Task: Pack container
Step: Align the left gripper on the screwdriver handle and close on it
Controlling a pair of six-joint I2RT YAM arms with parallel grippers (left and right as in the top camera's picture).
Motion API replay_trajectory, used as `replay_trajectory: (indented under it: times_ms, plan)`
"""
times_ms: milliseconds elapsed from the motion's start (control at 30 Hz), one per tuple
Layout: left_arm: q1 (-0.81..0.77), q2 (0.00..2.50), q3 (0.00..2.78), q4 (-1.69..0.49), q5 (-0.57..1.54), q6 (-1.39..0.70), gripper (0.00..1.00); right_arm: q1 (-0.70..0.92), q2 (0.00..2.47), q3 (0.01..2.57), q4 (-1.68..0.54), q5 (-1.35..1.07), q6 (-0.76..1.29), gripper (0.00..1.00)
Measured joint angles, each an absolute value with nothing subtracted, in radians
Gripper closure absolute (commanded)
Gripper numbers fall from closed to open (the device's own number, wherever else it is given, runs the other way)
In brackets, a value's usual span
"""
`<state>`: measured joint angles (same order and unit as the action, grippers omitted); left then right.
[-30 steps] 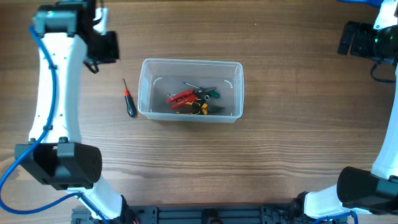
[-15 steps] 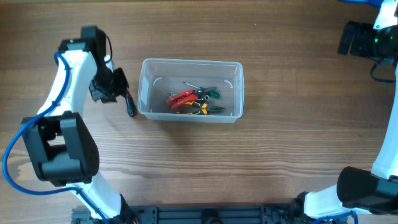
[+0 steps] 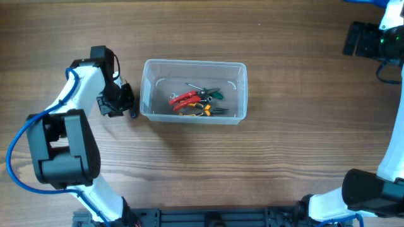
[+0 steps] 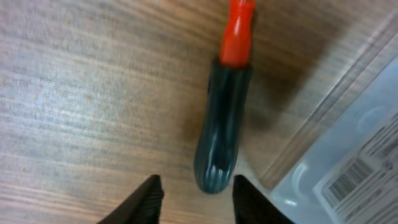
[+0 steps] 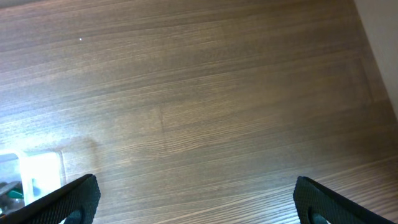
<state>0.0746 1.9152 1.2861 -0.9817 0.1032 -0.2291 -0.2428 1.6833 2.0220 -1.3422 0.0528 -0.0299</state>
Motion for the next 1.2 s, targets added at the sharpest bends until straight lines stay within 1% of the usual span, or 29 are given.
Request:
replay_trajectory:
  times_ms: [100,400,567,700,833,1200]
  plan:
    - [0.080,1.915,1.286,-0.960,0.122,-0.225,0.54,-0.243,1.683,2.022,-1.342,0.053,-0.030,0.00]
    - [0.164,1.915,1.286,-0.944,0.200,-0.223,0.55,-0.243,1.683,2.022,-1.342,0.053,-0.030,0.00]
    - [0.165,1.915,1.286,-0.924,0.212,-0.218,0.55,-0.243,1.683,2.022,-1.342,0.053,-0.030,0.00]
    - [0.165,1.915,1.286,-0.915,0.231,-0.192,0.51,-0.243,1.683,2.022,-1.342,0.053,-0.030,0.00]
    - [0.165,1.915,1.286,-0.909,0.240,-0.168,0.50,-0.243,1.683,2.022,-1.342,0.053,-0.030,0.00]
    - [0.165,1.979,1.286,-0.899,0.253,-0.132,0.50,-0.243,1.683,2.022,-1.342,0.053,-0.030,0.00]
